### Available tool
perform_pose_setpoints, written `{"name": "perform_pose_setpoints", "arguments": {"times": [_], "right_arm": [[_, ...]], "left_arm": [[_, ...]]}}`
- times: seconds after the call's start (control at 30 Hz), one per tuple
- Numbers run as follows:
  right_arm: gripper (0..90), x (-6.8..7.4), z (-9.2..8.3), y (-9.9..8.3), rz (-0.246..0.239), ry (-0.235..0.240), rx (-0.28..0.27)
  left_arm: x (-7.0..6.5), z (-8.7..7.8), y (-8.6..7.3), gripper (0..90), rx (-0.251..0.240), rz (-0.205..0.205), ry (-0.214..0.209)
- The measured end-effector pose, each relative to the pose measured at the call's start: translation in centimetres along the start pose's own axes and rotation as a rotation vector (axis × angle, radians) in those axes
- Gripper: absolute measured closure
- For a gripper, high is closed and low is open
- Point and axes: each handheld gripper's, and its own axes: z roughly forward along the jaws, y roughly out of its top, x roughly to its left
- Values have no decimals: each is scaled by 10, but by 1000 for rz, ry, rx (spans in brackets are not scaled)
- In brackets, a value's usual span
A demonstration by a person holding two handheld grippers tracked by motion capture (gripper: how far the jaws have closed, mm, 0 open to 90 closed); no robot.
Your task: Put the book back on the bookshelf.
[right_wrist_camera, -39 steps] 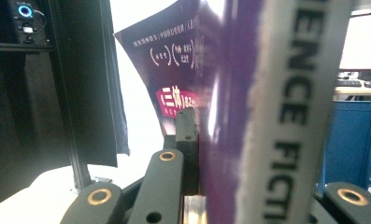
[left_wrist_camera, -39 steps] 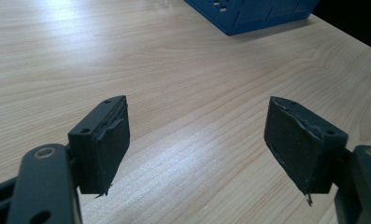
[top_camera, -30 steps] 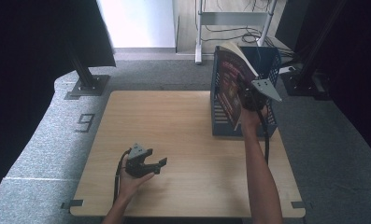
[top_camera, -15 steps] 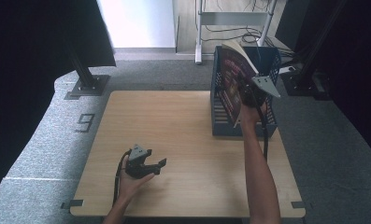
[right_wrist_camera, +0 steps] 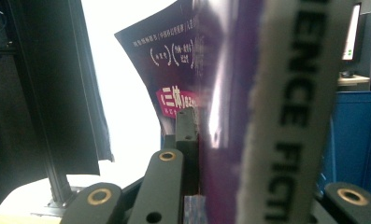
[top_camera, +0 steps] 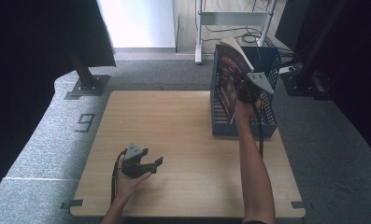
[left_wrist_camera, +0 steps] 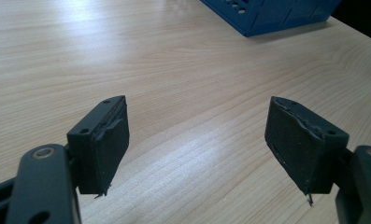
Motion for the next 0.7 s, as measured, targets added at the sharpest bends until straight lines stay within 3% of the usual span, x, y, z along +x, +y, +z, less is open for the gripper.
{"name": "perform_pose_setpoints", "arguments": {"times": [0.7], "right_arm": [[816, -2, 17, -8, -5, -36, 7]], "left_arm": [[3, -2, -3, 222, -6, -15, 3]]}}
